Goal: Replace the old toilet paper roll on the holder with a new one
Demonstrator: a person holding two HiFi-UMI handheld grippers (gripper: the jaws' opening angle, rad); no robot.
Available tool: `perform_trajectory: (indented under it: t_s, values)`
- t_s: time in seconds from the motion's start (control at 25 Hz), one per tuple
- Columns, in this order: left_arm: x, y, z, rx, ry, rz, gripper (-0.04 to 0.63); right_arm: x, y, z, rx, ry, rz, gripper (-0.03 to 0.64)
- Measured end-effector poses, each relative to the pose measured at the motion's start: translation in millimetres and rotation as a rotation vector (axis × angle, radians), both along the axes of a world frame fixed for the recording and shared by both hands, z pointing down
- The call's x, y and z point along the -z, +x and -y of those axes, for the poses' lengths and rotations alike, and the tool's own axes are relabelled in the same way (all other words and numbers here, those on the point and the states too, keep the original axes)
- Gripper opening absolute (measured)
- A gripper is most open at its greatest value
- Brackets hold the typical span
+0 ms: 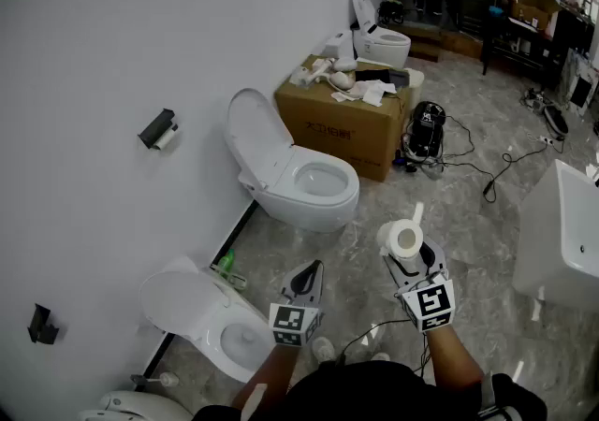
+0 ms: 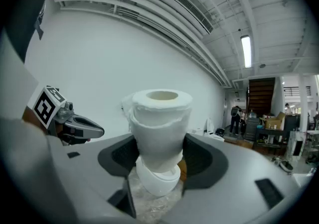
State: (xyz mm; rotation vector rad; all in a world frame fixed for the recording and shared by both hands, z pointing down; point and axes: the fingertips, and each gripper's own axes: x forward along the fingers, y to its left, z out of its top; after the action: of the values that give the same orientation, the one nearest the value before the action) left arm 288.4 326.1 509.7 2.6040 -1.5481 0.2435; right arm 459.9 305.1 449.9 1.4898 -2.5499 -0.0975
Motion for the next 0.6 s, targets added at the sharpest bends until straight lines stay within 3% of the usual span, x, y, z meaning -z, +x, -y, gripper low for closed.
perform_trajectory:
  t_s: [0.2, 0.6]
  values:
    - [20, 0, -7, 0.061, 0.089, 0.019, 0.006, -1, 10, -3, -0.013, -0.004, -0.01, 0.265]
    - [30, -29, 26, 0.075, 0.113, 0.024, 0.006, 9, -19, 22, 0.0, 0.028, 0.01, 0.267]
